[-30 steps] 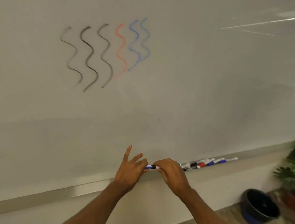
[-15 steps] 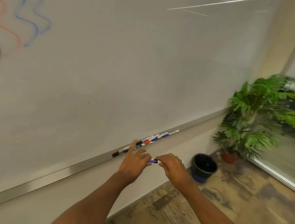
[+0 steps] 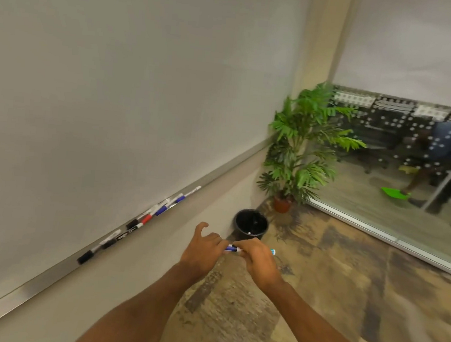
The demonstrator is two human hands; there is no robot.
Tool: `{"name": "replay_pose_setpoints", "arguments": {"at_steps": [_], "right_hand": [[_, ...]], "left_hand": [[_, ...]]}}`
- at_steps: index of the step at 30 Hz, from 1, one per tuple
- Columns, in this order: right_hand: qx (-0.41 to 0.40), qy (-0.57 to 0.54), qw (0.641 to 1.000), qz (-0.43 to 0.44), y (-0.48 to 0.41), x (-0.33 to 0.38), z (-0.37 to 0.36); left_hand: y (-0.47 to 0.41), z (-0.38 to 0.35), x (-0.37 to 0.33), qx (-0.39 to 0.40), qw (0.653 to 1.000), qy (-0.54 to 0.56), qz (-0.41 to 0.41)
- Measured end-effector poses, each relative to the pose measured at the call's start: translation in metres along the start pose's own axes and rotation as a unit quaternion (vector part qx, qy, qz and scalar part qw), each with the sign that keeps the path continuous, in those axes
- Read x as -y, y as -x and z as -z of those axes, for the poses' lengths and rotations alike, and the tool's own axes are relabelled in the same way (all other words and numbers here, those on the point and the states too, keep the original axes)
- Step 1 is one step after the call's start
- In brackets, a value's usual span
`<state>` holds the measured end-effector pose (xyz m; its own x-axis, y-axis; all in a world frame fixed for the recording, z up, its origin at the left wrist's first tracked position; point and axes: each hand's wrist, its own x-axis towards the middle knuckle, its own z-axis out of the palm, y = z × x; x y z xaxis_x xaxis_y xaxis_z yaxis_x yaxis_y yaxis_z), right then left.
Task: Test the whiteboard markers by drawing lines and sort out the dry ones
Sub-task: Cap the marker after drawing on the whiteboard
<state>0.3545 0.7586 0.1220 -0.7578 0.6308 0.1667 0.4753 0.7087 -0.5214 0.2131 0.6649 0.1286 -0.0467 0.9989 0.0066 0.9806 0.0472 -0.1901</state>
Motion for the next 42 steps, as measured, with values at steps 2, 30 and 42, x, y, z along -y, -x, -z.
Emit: {"name": "replay_pose_setpoints", "arguments": {"at_steps": [2,30,42], "right_hand": [[-0.001,0.018,1.000,0.000,-0.004,-0.013,0.007],[0.009,0.137,0.981,-0.136,-0.263,-0.204,0.012],[0.015,0.111,0.989,-0.098,-0.386,-0.323,0.021]], "left_hand": [[-0.021,-0.016,0.000,-0.023,0.999,0.033,-0.031],[-0.362,-0.105,0.090,0.049,0.994,0.101,-0.009],[-0.521,-0.140,0.102,0.096,0.988,0.115,0.021]]}}
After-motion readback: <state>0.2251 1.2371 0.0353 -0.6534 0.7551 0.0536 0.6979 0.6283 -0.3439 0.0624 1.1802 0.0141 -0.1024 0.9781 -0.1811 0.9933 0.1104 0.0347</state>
